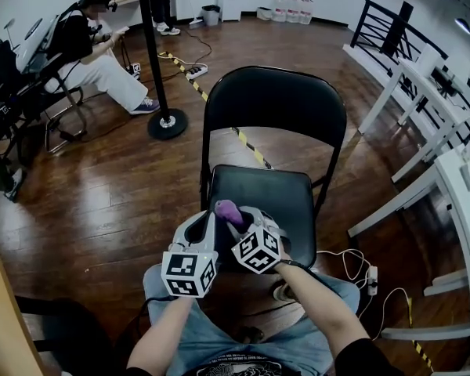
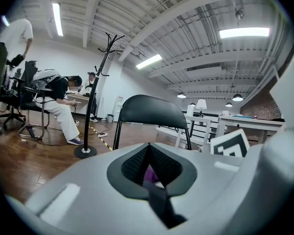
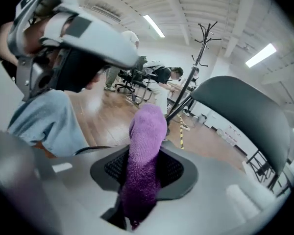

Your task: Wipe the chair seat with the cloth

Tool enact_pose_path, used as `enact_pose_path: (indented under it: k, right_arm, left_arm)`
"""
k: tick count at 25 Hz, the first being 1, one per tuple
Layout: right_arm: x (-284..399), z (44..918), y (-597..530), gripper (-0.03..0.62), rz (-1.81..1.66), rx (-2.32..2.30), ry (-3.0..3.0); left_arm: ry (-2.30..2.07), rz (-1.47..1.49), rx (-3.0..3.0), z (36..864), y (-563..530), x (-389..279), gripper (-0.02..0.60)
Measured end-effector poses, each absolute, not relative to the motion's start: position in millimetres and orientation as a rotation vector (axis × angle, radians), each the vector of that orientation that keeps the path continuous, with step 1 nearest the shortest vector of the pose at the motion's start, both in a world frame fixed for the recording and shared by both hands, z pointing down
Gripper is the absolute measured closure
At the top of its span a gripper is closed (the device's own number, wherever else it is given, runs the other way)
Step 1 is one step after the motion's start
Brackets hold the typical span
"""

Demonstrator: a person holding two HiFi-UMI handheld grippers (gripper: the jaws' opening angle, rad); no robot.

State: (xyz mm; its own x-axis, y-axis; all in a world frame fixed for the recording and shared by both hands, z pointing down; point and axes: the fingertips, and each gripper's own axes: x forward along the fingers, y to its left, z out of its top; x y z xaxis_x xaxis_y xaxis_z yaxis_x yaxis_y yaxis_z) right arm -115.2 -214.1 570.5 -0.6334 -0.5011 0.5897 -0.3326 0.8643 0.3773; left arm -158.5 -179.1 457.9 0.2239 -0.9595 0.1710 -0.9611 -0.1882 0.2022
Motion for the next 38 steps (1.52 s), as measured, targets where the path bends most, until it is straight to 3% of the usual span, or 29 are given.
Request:
enact_pose_path:
  k: [7,20,38]
  right_arm:
    - [-93,548,-324,0.477,-0.419,0.656,-2.216]
    - [-69,637,-426,0.477,-0.401,0.630,-2.028]
    - [-57,657,-366,0.476,-0.336,0.557,-2.036]
  left_arm:
    - [-1.783,0.002,2.258,455,-204,-152,0.577]
    - [-1.710,0.129,2.219,500,-227,-144,0.577]
    - [-1.741,0.136,2.198,498,-223,-132,0.577]
